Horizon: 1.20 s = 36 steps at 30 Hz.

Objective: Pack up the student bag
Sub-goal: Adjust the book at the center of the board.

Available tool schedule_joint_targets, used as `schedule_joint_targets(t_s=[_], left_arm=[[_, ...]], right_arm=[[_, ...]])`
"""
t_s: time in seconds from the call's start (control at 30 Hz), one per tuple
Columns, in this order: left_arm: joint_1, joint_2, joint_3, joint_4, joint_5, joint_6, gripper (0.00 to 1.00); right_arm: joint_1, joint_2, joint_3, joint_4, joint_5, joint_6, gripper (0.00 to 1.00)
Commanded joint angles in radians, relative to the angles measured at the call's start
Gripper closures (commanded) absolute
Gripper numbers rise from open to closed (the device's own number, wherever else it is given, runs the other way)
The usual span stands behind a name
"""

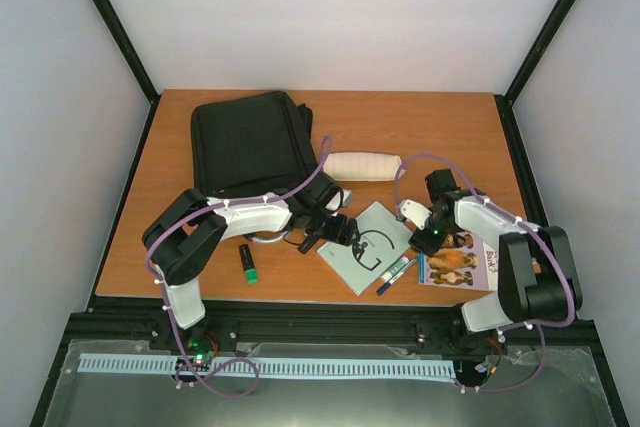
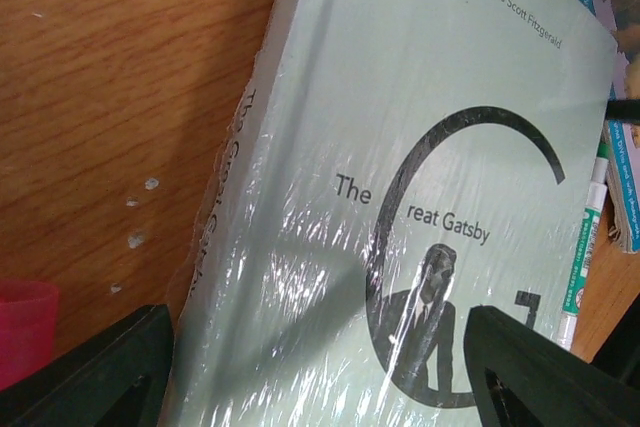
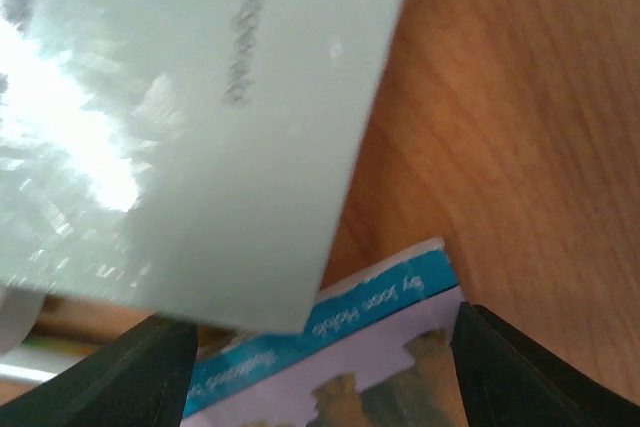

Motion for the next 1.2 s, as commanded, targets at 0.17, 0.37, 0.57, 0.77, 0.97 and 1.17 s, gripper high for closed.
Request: schedule_joint_targets(t_s=[0.17, 0.37, 0.57, 0.77, 0.97, 1.17], left_arm=[[-0.01, 0.004, 0.016, -0.015, -0.002, -0.006, 0.19], [-0.01, 0.048, 0.03, 0.002, -0.017, -0.022, 0.19], [-0.01, 0.062, 0.057, 0.004, -0.025, -0.045, 0.19], [-0.01, 0.029, 0.068, -0.044, -0.063, -0.037, 0.18], [-0.01, -0.015, 0.036, -0.07, -0.086, -0.028, 0.2], [-0.01, -0.032, 0.017, -0.059, -0.05, -0.024, 0.2]], right_arm=[[0.015, 0.178, 0.232, 0.093, 0.0, 0.171, 0.29], [0.021, 0.326, 0.409, 0.032, -0.172, 0.251, 0.3], [0.024, 0.406, 0.452, 0.025, -0.153, 0.316, 0.31], [-0.017, 0.268, 0.431, -0.011, -0.135, 0.372, 0.28], [-0.024, 0.121, 0.381, -0.117, -0.114, 0.36, 0.21], [-0.022, 0.162, 0.336, -0.261, -0.152, 0.264, 0.24]])
